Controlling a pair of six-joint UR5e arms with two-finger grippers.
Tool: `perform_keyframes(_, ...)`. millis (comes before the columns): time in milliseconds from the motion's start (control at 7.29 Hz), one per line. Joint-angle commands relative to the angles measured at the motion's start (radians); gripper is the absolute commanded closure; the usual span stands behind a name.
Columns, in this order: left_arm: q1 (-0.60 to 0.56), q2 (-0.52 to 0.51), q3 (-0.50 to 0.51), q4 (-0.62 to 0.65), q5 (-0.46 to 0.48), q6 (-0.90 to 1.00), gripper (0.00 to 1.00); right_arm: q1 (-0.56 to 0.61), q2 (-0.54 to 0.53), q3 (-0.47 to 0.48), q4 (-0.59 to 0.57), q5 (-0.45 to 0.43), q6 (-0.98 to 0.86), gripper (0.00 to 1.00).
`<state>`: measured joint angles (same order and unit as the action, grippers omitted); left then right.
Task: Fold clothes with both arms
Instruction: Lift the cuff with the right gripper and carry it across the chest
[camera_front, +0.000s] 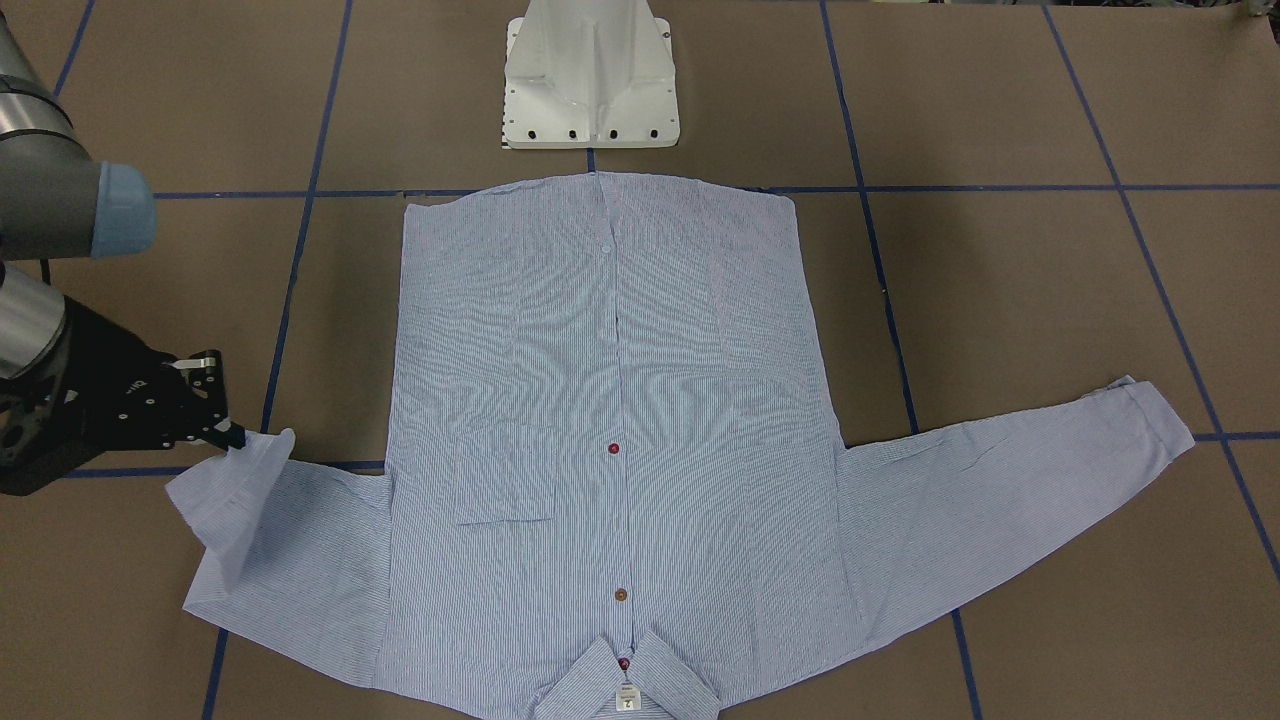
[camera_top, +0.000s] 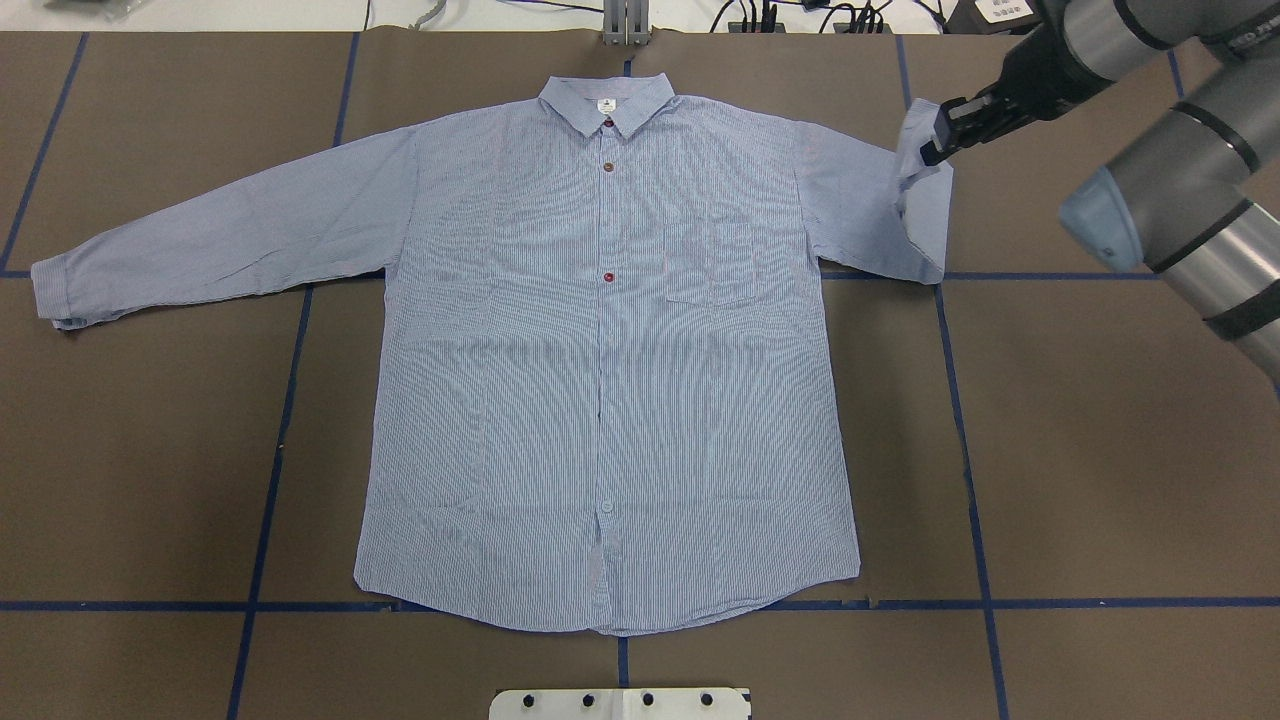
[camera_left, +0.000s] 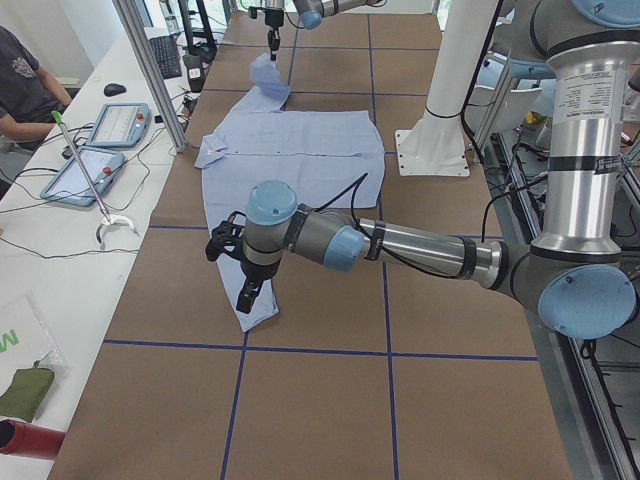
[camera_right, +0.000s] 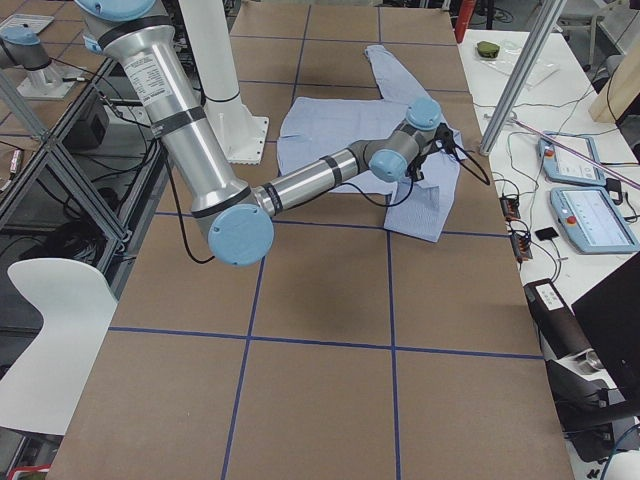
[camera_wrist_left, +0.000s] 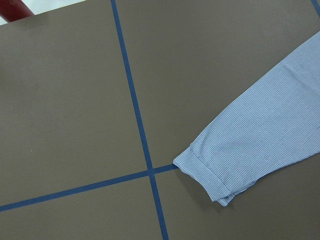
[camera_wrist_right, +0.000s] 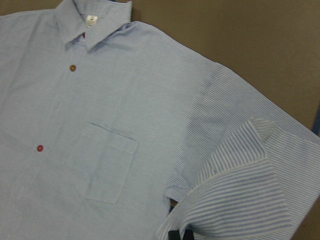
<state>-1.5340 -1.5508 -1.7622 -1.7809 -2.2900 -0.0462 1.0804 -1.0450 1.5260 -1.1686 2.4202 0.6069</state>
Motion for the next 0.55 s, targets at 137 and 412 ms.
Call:
perform_keyframes(137,0.000,0.011,0.007,0.000,0.000,0.002,0.01,-0.101,0.279,-0.088,-0.132,-0.054,0.091,1.00)
perform_keyframes(412,0.000,0.017,0.007,0.000,0.000,0.003,0.01,-0.164,0.440,-0.241,-0.135,-0.132,0.122,1.00)
